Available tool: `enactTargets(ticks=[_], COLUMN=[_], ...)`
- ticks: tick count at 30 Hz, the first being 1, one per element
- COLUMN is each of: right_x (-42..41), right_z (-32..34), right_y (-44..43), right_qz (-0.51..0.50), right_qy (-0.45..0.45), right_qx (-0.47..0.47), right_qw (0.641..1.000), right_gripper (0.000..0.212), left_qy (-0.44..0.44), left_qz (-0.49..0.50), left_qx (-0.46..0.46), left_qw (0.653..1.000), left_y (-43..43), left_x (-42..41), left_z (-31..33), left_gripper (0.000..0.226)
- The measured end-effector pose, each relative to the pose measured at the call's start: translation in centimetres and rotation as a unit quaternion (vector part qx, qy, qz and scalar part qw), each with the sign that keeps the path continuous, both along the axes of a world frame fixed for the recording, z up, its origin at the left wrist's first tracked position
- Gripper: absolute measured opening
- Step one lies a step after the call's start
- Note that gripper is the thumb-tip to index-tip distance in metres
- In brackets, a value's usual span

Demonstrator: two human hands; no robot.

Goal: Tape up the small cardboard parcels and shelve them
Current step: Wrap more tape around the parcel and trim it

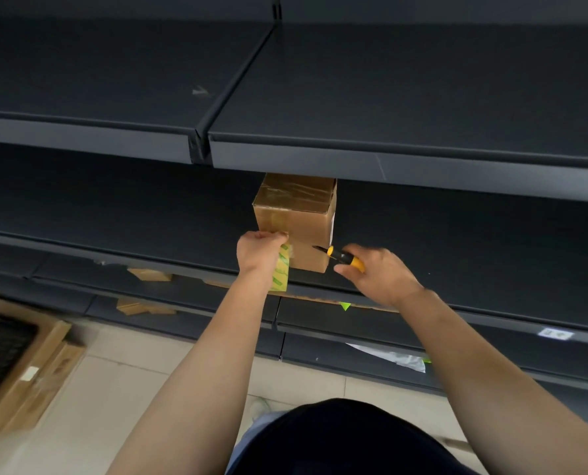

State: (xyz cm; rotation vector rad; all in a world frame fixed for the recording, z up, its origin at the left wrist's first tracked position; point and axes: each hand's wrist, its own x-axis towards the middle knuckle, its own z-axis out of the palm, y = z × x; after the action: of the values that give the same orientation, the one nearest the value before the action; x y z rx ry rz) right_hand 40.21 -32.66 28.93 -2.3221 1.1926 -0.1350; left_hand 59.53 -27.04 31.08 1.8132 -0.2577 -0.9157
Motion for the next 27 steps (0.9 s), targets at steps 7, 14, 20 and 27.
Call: enactTargets(ticks=[7, 14, 20, 27], right_x=[0.4, 2.6, 4.1, 3.9], right_z=[1.1, 1.3, 0.9, -0.8], right_y=[-0.2, 0.0, 0.4, 0.5], right_qz=[-0.05, -0.044, -0.076, -0.118], right_qy=[0.012, 0.057, 0.065, 0.026], right_qx=[0.003, -0.01, -0.009, 0.068], right_qw=[0.999, 0.997, 0.995, 0.99], right_gripper=[0.023, 0.025, 0.022, 0.014], left_qy=[0.027, 0.011, -0.02, -0.093], left_qz=[-0.021, -0.052, -0.063, -0.128], left_qx=[0.0, 0.013, 0.033, 0.081], left_qw=[0.999, 0.999, 0.997, 0.984], left_y=[0.4, 0.0, -0.7, -1.5], left_x=[1.2, 2.0, 3.1, 3.8], left_z=[-0.6, -0.7, -0.8, -0.3], left_gripper=[0.024, 0.025, 0.02, 0.023])
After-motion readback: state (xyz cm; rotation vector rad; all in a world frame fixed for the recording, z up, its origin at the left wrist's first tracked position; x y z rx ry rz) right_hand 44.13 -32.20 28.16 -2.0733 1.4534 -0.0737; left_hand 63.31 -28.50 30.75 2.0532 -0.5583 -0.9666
